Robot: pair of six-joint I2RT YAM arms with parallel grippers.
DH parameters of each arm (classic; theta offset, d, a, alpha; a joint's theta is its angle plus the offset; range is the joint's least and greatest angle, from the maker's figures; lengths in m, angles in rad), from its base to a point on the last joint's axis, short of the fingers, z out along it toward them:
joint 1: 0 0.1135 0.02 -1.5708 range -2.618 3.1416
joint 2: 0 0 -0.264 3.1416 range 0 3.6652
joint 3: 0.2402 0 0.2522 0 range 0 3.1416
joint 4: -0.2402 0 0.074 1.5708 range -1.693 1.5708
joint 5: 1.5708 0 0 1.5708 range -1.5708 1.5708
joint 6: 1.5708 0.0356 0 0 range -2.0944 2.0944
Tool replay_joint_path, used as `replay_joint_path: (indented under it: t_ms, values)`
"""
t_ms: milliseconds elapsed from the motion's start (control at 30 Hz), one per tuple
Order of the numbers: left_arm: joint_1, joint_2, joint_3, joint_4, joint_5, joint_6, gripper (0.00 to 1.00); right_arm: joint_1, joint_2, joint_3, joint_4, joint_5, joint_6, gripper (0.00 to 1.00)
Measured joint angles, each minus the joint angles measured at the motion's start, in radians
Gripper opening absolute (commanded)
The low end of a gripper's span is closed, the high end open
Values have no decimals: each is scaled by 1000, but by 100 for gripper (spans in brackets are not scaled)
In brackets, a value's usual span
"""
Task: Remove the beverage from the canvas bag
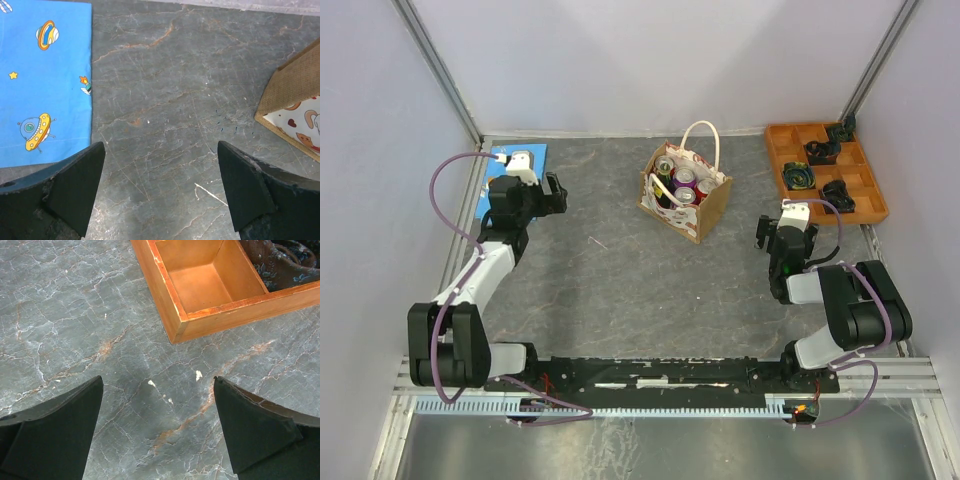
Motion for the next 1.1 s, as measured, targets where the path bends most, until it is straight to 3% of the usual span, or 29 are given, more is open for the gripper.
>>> replay_joint_path:
  t_ms: [433,667,933,1100]
  values:
    - [0,-19,0,29,27,0,99,0,0,0,0,0,0,99]
    - [0,-64,13,87,116,-20,99,0,0,0,0,0,0,99]
    - [-6,44,246,108,296,-48,99,0,0,0,0,0,0,99]
    - [-67,127,367,110,364,-50,100,0,0,0,0,0,0,99]
